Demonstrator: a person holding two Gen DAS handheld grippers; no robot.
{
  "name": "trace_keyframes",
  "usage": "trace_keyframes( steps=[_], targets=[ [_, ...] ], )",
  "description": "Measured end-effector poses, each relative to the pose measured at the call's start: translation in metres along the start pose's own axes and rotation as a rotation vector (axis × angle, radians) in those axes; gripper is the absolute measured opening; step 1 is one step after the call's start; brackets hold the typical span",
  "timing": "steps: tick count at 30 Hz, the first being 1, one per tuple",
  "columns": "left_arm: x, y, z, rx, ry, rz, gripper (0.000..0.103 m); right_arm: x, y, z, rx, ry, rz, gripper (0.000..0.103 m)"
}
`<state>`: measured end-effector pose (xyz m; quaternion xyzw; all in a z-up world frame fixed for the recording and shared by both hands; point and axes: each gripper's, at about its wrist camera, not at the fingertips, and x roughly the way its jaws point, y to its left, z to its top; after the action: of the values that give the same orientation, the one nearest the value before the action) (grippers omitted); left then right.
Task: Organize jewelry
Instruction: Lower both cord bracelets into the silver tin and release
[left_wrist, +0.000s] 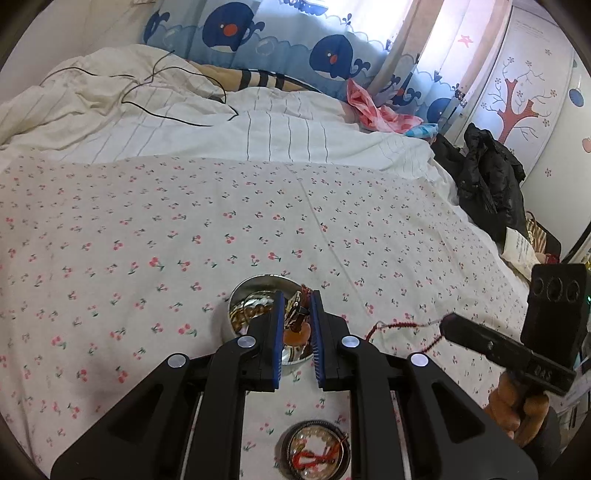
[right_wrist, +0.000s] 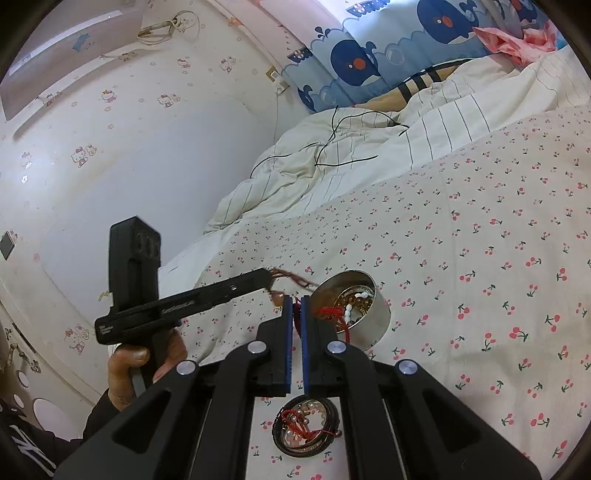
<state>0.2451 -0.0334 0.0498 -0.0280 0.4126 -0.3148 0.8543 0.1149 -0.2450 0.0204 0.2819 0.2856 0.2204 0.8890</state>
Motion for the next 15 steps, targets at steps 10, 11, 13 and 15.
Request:
trace_keyframes(
  steps=[10,11,13,15],
  targets=[
    [0.047,0.001,-0.002,0.001,0.067,0.044,0.012,0.001,0.0,0.0,0.001,0.002,0.002,0.005],
    [0.05,0.002,-0.002,0.006,0.075,0.059,0.012,0.001,0.0,0.0,0.001,0.003,0.002,0.005],
    [0.058,0.005,-0.005,0.016,0.1,0.105,0.014,0.003,0.0,0.0,-0.002,0.006,0.0,0.005],
    [0.064,0.006,-0.007,0.033,0.134,0.135,0.03,0.004,0.0,-0.001,-0.002,0.01,0.0,0.005]
  ],
)
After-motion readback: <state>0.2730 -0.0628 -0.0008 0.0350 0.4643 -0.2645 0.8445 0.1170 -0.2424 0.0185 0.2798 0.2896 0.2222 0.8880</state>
